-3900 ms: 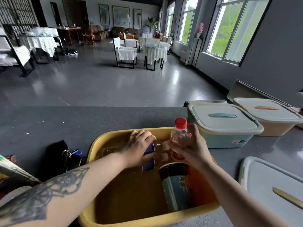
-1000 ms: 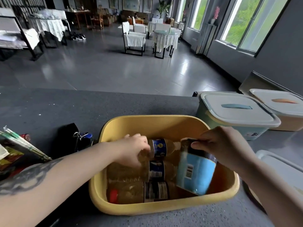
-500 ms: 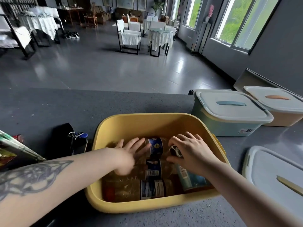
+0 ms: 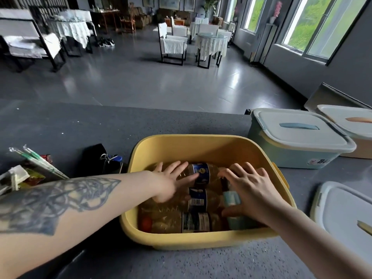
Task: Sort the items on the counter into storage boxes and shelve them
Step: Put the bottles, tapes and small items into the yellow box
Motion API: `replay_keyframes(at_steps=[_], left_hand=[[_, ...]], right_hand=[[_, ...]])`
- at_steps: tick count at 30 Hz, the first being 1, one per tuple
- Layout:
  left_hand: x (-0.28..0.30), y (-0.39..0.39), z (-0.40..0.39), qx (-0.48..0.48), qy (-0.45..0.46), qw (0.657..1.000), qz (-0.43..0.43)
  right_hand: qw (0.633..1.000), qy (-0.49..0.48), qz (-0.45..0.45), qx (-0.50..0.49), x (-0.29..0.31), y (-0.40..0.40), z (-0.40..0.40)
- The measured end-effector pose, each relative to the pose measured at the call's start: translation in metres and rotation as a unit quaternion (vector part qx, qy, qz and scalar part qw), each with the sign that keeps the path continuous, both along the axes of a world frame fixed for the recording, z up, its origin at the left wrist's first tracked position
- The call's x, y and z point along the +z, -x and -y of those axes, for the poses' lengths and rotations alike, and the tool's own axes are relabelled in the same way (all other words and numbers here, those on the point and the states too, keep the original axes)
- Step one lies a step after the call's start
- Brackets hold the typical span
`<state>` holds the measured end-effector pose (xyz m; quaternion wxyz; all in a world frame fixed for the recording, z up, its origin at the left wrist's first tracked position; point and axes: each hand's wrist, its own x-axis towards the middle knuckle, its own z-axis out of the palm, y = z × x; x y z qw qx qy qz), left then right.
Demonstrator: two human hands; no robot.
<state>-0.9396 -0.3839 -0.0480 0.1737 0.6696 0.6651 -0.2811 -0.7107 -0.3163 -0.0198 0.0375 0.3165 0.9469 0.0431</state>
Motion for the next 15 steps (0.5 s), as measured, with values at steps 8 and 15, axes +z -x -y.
replay_keyframes(at_steps=[8, 15], left_hand=[[0.031, 0.043, 0.045, 0.215, -0.482, 0.787, 0.318], [-0.014, 0.110, 0.169, 0.453, -0.639, 0.545, 0.297]], right_hand=[[0.954, -0.024, -0.297, 0.029, 0.011, 0.060, 0.039], [0.875, 0.179, -0.422, 0.154, 0.021, 0.190, 0.152]])
